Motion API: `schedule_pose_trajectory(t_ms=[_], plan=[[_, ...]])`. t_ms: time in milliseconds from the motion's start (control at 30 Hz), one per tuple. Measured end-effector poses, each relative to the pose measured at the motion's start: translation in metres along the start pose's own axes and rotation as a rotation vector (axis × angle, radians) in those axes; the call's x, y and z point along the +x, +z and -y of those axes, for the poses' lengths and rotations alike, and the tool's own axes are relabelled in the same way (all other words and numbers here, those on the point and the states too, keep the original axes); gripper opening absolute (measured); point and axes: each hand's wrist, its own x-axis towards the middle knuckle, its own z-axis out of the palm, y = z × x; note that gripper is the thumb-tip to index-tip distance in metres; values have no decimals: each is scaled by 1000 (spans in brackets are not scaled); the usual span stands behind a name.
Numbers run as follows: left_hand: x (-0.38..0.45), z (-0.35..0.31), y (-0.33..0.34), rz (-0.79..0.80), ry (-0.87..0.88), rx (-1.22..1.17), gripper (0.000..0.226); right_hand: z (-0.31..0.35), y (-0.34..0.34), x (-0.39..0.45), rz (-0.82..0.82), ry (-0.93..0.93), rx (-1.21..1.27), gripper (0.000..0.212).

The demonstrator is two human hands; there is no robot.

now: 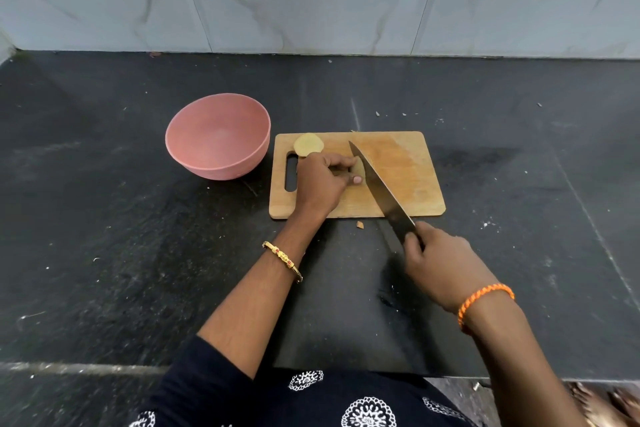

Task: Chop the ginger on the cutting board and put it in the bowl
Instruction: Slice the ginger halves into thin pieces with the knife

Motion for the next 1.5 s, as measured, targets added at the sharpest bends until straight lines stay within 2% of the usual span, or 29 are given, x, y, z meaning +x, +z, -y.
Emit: schedule_pose_trajectory(t_ms=[233, 533, 933, 1267, 1500], plan=[[-3, 1, 1, -2, -13, -13, 33, -1, 11, -3, -192, -52, 161, 31], [-3, 1, 2, -6, -23, -3, 34, 13, 14, 20, -208, -93, 44, 24], [-1, 2, 2, -5, -39, -47, 32, 22, 9, 42, -160, -161, 10, 24], [-4, 3, 2, -51, -9, -87, 29, 39, 5, 52, -62, -102, -83, 22], [-4, 5, 3, -37, -1, -106, 29, 24, 10, 31, -8, -27, -64, 21]])
